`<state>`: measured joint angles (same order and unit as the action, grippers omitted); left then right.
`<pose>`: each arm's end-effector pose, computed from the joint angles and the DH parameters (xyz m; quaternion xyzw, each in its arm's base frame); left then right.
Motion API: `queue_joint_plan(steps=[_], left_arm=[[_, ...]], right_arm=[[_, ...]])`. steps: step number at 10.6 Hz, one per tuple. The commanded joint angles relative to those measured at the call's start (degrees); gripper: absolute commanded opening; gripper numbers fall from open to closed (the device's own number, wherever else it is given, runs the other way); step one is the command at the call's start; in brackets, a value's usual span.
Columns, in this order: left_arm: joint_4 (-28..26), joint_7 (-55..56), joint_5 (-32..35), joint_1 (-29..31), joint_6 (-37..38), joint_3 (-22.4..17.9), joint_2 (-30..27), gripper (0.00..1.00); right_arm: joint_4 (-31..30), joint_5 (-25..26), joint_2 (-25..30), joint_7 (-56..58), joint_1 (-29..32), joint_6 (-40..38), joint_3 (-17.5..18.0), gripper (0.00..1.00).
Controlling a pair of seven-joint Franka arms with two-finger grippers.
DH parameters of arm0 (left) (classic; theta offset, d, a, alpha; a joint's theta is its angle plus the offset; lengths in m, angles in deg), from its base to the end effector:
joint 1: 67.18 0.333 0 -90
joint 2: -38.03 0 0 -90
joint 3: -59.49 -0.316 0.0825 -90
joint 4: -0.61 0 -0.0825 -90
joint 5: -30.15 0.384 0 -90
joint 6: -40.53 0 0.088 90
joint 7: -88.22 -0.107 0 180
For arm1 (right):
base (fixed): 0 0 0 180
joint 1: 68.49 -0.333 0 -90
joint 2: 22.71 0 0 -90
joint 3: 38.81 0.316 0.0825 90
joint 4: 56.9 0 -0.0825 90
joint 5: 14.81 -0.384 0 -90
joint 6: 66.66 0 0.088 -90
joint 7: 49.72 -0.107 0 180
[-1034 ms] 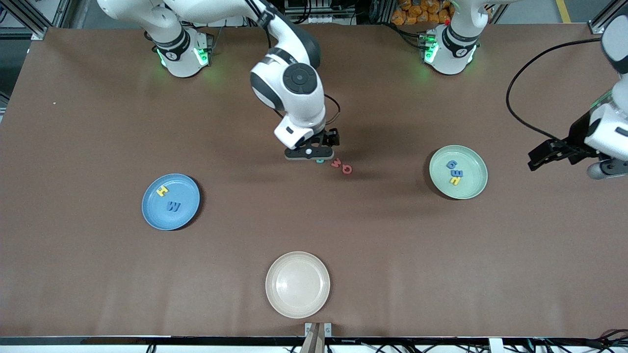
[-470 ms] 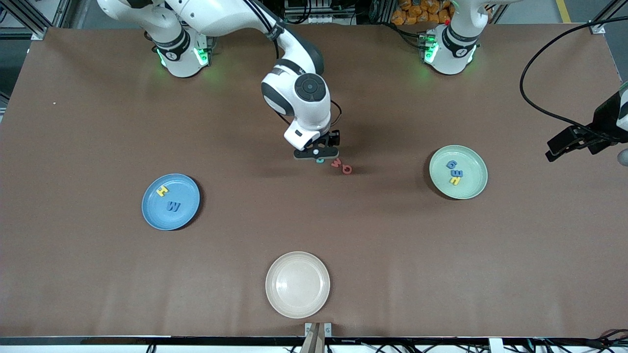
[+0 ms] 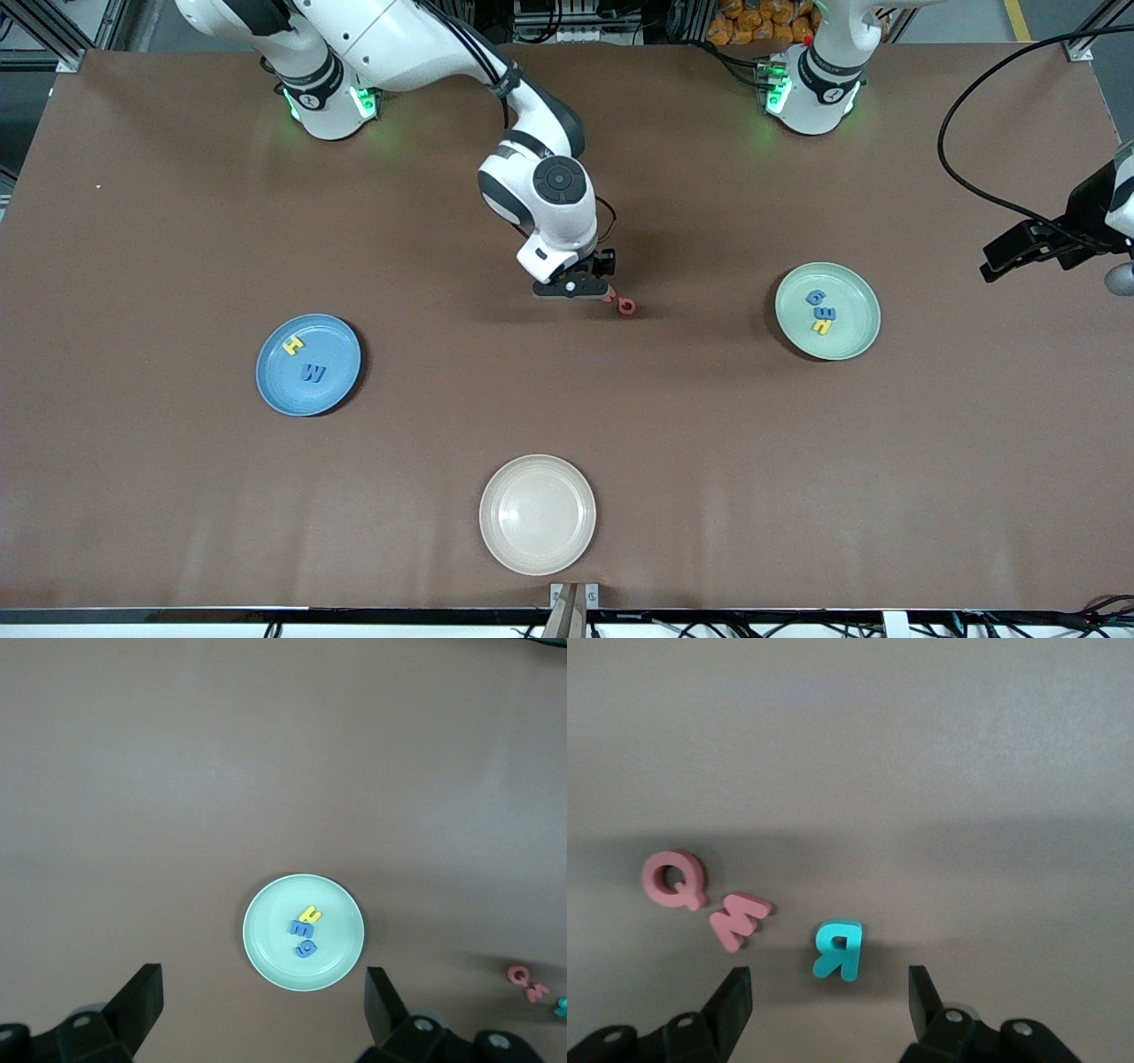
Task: Sort uppercase to blue plate, lowercase to green plate
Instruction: 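Lower the right gripper and grasp the teal uppercase R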
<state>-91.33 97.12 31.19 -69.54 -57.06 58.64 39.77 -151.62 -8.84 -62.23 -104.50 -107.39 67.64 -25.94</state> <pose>0.5755 -0.0136 0.6033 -0.9974 -0.0635 -0.0348 0.0061 0.4405 0.5275 0.2181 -0.9993 0.0158 0.0206 0.0280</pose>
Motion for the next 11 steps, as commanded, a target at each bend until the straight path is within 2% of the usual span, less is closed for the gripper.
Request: queue_joint_plan(steps=[1,3,10,11], left_arm=[[2.28,-2.93,-1.57,-0.46,2.83,-0.73,-0.07,1.0],[2.47,-2.93,-5.25,-0.46,2.84,-2.04,0.11,1.0],[2.38,-2.14,-4.04,-1.25,3.63,-1.7,0.11,1.0],[2.38,-2.14,-4.03,-1.16,3.72,-1.61,0.11,1.0]], right_arm=[[-1.87,1.32,-1.17,-3.22,0.49,2.71,0.76,0.76],[-1.96,1.4,-1.87,-4.63,0.41,2.81,0.75,0.71],[1.11,1.67,-5.12,-5.6,-0.12,2.99,0.67,0.5],[1.9,1.67,-5.3,-5.6,-0.21,2.99,0.58,0.39]])
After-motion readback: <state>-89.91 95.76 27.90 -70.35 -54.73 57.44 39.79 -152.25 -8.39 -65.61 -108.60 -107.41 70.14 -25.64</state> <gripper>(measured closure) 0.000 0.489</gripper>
